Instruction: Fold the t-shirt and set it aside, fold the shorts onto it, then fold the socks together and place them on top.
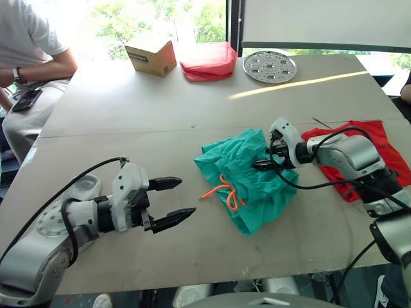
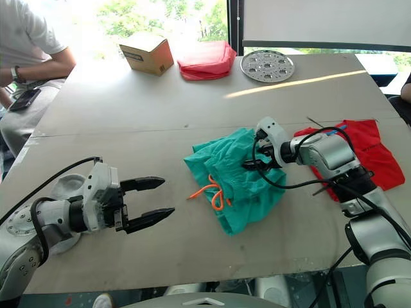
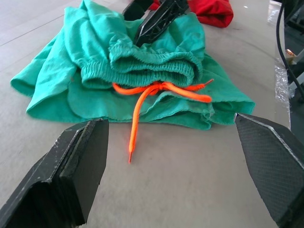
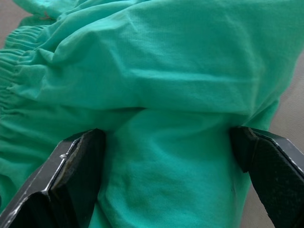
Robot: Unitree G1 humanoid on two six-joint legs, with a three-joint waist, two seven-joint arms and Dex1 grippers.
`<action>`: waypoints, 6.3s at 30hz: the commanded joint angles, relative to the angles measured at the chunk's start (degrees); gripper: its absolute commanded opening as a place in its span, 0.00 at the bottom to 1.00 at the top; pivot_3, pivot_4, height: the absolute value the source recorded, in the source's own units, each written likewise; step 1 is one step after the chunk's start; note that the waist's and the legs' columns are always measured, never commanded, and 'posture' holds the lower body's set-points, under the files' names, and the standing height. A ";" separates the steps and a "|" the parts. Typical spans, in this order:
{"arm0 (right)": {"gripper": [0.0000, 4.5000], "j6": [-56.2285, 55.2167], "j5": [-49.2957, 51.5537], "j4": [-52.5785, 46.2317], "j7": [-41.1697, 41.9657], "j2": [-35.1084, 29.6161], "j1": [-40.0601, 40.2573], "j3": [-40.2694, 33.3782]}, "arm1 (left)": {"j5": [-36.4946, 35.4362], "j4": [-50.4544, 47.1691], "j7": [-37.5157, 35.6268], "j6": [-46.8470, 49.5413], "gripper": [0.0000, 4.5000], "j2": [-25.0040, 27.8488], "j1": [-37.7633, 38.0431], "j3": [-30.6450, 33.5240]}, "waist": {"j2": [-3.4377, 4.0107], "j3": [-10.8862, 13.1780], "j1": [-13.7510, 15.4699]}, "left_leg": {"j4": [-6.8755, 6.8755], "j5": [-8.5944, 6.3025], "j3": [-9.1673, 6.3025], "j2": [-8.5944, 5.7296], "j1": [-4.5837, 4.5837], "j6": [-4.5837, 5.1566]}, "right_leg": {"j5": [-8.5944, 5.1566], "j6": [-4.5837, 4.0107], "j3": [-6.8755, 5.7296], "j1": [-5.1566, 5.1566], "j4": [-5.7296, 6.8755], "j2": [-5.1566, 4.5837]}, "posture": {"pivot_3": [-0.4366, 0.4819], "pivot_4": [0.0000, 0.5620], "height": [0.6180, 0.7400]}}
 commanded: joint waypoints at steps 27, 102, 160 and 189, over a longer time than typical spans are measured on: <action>0.01 6.01 2.51 -29.16 8.13 -21.57 15.23 -32.68 | 1.09 1.79 0.13 -2.41 1.00 -4.54 -13.58 -12.77 | 0.34 -0.11 0.76 | 0.22 -0.14 -0.02 -0.03 -0.01 0.27 | 0.01 0.01 -0.31 0.11 0.09 0.02 | 0.48 0.27 1.00; 1.00 -35.54 0.93 -34.19 24.60 2.66 22.34 -12.04 | 18.60 19.39 11.84 -7.10 1.00 -8.34 21.30 17.37 | 0.16 -0.16 1.56 | 0.80 -0.50 0.59 0.59 0.12 0.33 | -0.02 -0.15 -0.18 0.38 0.10 0.40 | 0.48 0.27 1.00; 1.00 -26.47 -20.01 -22.13 1.21 12.07 16.63 -7.96 | 30.81 33.69 12.78 -9.97 0.69 -13.07 -23.70 -20.84 | 0.69 -0.60 1.16 | 0.82 -0.31 0.72 0.57 -0.03 -0.05 | 0.15 0.03 0.04 0.08 0.23 0.46 | 0.48 0.27 1.00; 0.02 -46.05 -37.97 13.37 0.93 15.99 1.00 1.72 | 17.10 14.14 6.04 -11.18 0.00 -9.81 -9.60 -6.54 | 0.73 -0.59 0.07 | 0.75 -0.31 0.70 0.42 -0.06 -0.10 | 0.16 0.03 0.05 -0.05 0.39 0.46 | 0.48 0.27 1.00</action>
